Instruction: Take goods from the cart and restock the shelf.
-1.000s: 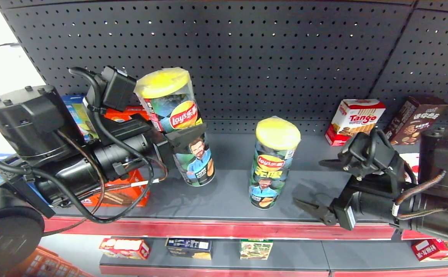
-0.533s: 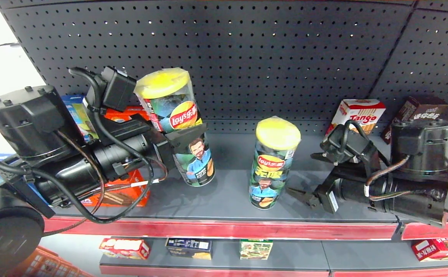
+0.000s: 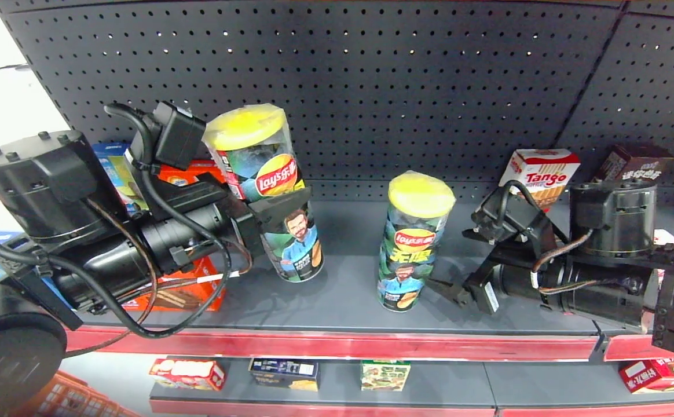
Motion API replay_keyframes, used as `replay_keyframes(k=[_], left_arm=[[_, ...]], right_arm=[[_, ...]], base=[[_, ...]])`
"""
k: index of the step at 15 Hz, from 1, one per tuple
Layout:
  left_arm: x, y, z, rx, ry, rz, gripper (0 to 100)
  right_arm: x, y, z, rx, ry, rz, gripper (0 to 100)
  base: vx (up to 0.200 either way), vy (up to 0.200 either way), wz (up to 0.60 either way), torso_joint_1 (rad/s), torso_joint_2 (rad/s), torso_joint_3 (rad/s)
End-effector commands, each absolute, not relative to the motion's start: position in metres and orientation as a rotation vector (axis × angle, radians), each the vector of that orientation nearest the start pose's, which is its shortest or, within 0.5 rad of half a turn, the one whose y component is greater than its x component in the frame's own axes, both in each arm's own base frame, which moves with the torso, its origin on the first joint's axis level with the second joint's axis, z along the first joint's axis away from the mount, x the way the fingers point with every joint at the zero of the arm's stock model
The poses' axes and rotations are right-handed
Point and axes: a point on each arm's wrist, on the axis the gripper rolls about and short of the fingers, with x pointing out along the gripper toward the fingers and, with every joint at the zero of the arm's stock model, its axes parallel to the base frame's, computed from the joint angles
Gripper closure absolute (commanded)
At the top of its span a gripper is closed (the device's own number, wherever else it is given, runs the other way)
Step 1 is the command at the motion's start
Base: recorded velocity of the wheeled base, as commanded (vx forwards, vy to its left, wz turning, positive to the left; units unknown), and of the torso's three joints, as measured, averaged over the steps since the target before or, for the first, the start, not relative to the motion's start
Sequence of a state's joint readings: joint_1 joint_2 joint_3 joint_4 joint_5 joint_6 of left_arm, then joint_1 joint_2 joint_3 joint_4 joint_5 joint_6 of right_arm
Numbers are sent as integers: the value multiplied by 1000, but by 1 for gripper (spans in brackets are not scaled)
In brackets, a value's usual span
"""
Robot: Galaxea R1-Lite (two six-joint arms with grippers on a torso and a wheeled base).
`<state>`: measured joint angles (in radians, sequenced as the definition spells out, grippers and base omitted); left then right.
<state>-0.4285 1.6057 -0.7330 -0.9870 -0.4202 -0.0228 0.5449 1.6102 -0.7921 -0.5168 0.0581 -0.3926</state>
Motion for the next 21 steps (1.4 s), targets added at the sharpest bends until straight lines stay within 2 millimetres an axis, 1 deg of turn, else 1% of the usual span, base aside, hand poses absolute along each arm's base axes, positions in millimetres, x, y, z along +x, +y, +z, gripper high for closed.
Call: replay_keyframes(k=[1,3,4,5,6,8,9,10,11,12,13,14,16,18,21], left_arm=[[251,-125,225,-22,-106,-850,100],[251,-125,224,-22,-99,-850,100],[251,-125,224,-21,-100,-850,100],[251,-125,224,-22,-99,-850,100],[251,-125,224,-22,-99,-849,100],[250,-123,225,-22,-103,-844,100],[250,-123,225,-22,-101,-844,100],[249,-123,225,-22,-101,-843,100],[249,-123,225,-22,-101,-843,100],[250,-123,225,-22,-101,-843,100],[250,-123,224,-22,-99,-843,100],[250,-124,225,-22,-101,-843,100],[250,-124,224,-22,-99,-844,100],[250,-124,225,-21,-102,-844,100],[250,-126,227,-21,-109,-850,100]], right_arm=[[237,146,196,-450,167,652,0],[227,140,203,-444,143,651,0],[214,131,211,-434,110,643,0],[205,126,215,-428,91,640,0],[189,116,228,-398,43,631,0],[161,99,251,-329,-54,605,0],[160,98,252,-329,-55,603,0],[130,79,263,-307,-117,515,0],[119,71,261,-291,-116,482,0],[100,59,252,-228,-113,464,0],[83,48,239,-203,-113,456,0],[68,39,223,-188,-99,450,0],[44,22,192,-160,-43,394,0],[31,10,164,-138,1,275,0],[18,1,124,-141,56,87,0]], base=[[0,0,0,0,0,0],[0,0,0,0,0,0],[0,0,0,0,0,0],[0,0,0,0,0,0],[0,0,0,0,0,0],[0,0,0,0,0,0],[0,0,0,0,0,0],[0,0,0,0,0,0],[0,0,0,0,0,0],[0,0,0,0,0,0],[0,0,0,0,0,0],[0,0,0,0,0,0],[0,0,0,0,0,0],[0,0,0,0,0,0],[0,0,0,0,0,0]])
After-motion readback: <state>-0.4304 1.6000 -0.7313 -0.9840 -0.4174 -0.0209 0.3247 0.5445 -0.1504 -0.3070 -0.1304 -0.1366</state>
